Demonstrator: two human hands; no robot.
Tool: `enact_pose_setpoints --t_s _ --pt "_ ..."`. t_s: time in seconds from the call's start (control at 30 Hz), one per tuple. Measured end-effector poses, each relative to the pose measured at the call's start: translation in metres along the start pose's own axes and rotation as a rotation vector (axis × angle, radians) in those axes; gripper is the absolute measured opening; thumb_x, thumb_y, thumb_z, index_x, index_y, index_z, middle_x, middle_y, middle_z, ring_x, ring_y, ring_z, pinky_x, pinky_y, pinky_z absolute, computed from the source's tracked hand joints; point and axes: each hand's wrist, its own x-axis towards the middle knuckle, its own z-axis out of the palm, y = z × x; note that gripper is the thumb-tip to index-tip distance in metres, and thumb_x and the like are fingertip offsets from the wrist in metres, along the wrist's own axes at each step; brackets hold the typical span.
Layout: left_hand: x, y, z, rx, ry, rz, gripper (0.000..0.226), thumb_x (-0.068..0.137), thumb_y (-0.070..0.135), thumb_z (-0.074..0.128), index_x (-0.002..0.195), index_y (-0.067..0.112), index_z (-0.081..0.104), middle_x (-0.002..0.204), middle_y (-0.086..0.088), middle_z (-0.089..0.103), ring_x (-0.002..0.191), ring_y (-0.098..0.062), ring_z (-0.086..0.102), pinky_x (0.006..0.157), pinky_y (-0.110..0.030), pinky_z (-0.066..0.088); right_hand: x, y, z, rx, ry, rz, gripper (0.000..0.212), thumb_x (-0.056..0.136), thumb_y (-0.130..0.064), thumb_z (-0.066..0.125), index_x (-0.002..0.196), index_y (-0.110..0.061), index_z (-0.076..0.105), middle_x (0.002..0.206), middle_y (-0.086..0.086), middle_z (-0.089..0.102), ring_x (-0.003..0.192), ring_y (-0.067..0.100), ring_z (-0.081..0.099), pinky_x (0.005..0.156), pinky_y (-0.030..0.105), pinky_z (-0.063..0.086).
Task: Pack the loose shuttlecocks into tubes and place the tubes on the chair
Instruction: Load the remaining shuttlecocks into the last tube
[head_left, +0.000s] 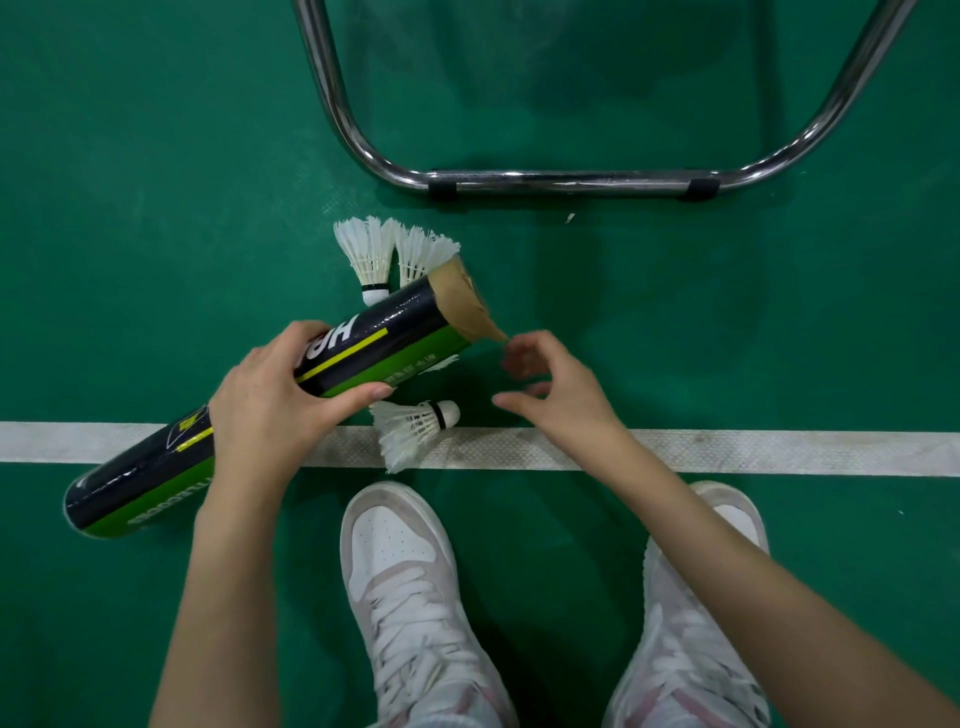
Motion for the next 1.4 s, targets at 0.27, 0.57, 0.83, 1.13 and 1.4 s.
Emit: enact_pose_setpoints --t_s 0.27,0.57,0.83,1.13,1.4 --pt "0.0 0.001 0.0 -0.011 -0.008 -0.002 0.076 0.052 0.071 0.057 0.112 0.025 0.056 0.101 0.003 0.064 0.101 -0.024 0.056 0.075 -0.033 0.035 0.024 0.011 0.034 -0.339 -0.23 -0.116 0.047 0.078 -0.013 0.07 0.123 -0.02 0.059 0.125 0.0 0.057 0.117 0.019 0.043 0.094 0.029 0.038" --pt "0.001 -0.001 -0.002 -0.013 -0.008 0.02 0.078 0.051 0.075 0.054 0.11 0.024 0.057 0.1 0.001 0.065 0.097 -0.025 0.057 0.075 -0.035 0.038 0.027 0.012 0.038 -0.445 -0.216 -0.211 0.029 0.083 -0.016 0.066 0.113 -0.018 0.065 0.114 0.001 0.052 0.111 0.018 0.037 0.091 0.034 0.037" --pt "-0.001 0.008 0.003 0.008 -0.048 0.046 0.073 0.054 0.075 0.054 0.109 0.027 0.056 0.099 0.003 0.064 0.097 -0.023 0.057 0.071 -0.033 0.035 0.001 0.049 -0.039 -0.48 0.221 -0.109 0.027 0.074 -0.018 0.077 0.1 -0.014 0.071 0.096 0.002 0.053 0.099 0.023 0.037 0.075 0.014 0.022" --pt "-0.006 0.034 0.016 0.064 -0.113 0.08 0.082 0.049 0.08 0.045 0.112 0.029 0.055 0.102 0.002 0.064 0.1 -0.024 0.056 0.07 -0.034 0.035 -0.025 0.073 -0.09 -0.458 0.342 0.123 0.038 0.072 -0.028 0.078 0.101 -0.011 0.06 0.105 -0.001 0.045 0.107 0.02 0.037 0.083 0.02 0.026" --pt "-0.01 0.044 0.018 0.109 -0.159 0.108 0.081 0.051 0.079 0.047 0.115 0.029 0.055 0.108 0.001 0.065 0.105 -0.025 0.056 0.072 -0.034 0.038 -0.013 0.037 -0.093 -0.408 0.161 -0.084 0.072 0.084 -0.015 0.068 0.141 -0.038 0.029 0.149 -0.009 0.028 0.137 0.007 0.023 0.105 0.021 0.019"
